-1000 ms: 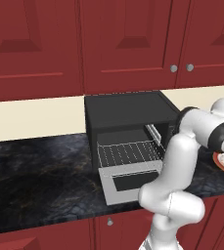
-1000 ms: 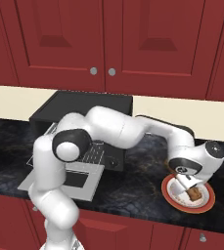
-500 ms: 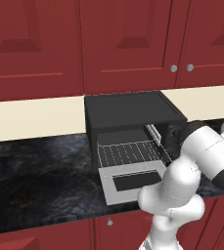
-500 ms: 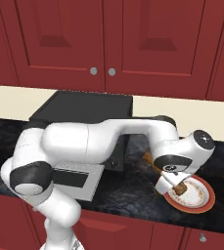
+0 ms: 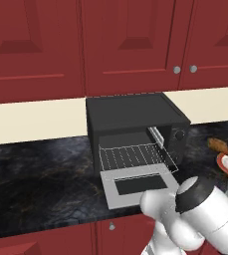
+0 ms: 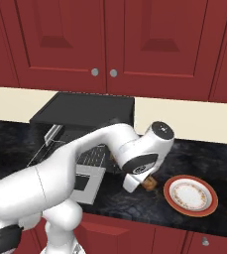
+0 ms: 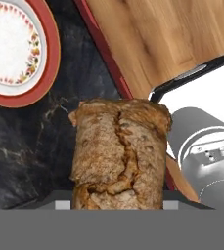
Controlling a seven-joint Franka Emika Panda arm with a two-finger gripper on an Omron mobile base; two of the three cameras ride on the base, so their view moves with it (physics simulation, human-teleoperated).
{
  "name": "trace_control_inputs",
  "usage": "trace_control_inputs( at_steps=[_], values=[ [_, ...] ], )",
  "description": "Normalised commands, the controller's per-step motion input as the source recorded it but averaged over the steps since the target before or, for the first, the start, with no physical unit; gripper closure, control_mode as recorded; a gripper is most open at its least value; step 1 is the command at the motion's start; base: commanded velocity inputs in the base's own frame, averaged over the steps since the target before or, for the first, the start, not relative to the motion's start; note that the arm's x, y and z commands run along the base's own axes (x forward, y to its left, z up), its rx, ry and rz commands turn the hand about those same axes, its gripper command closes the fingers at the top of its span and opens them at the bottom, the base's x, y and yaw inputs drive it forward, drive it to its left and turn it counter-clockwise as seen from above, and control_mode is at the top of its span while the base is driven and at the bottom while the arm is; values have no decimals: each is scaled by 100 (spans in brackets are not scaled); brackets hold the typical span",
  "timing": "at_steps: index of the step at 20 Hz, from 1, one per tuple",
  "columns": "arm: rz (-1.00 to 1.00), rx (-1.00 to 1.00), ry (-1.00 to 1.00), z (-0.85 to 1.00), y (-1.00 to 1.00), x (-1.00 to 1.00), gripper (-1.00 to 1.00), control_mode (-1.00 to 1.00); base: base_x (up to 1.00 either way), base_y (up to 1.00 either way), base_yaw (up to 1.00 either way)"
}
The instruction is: Pull the toaster oven rack outwards. Pick up the baguette from the plate and place it on the toaster oven rack. Close the toaster oven door fully and set the temperature to the lowest setting.
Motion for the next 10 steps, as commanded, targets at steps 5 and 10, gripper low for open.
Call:
trace_control_inputs(
  at_steps=[5,10],
  values=[
    [20,-4,12,38,98,0,100,-100,0,0,0],
    [21,-5,6,25,93,0,100,-100,0,0,0]
  ],
)
